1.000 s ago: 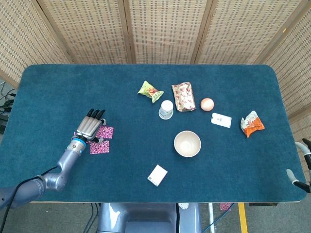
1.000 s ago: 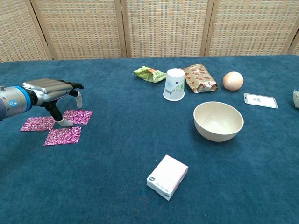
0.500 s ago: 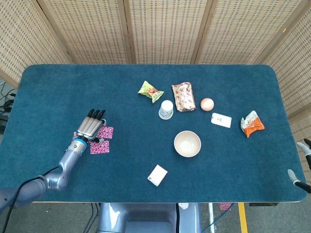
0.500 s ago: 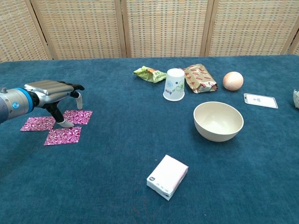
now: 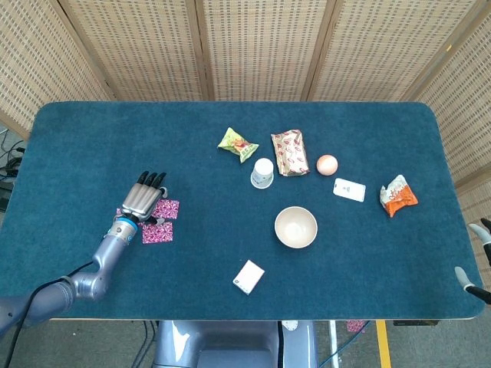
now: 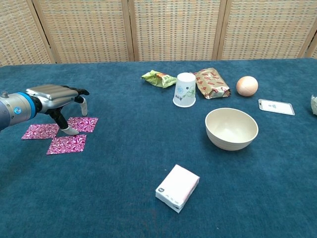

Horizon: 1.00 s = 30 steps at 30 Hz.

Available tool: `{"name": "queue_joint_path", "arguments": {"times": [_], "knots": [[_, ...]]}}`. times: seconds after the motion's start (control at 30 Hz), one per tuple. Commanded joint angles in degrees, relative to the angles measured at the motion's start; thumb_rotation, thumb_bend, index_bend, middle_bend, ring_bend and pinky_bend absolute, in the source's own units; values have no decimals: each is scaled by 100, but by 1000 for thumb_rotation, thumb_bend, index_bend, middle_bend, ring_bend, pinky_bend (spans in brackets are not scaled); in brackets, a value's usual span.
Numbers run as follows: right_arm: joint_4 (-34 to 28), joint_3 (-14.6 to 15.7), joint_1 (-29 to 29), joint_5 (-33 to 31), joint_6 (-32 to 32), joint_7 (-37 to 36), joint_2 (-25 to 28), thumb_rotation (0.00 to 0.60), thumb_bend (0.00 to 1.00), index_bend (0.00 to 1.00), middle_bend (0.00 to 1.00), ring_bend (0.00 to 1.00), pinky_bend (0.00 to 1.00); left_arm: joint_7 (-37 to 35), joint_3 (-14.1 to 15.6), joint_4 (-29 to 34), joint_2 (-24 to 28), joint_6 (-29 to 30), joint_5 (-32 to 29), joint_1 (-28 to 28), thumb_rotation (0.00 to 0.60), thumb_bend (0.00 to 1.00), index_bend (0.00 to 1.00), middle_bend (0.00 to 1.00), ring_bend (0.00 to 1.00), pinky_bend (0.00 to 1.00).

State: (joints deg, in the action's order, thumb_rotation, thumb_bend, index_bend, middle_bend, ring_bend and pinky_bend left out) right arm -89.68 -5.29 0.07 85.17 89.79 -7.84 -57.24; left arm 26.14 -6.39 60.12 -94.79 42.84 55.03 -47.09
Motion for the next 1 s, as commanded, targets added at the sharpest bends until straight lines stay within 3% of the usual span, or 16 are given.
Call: {"name": "queue_joint_path", "arguments": {"times": [0.03, 1.0], "knots": [[13, 11, -11, 2, 5, 6, -22, 600, 337, 158, 118, 0, 0, 12, -3, -9, -6, -18, -10, -8, 487, 223, 335, 0, 0, 0], [46, -4, -39, -28, 14, 10, -41, 600, 337, 157, 119, 0, 0, -48, -2, 34, -6, -100, -56, 32, 487, 264, 394, 0, 0, 0]]}}
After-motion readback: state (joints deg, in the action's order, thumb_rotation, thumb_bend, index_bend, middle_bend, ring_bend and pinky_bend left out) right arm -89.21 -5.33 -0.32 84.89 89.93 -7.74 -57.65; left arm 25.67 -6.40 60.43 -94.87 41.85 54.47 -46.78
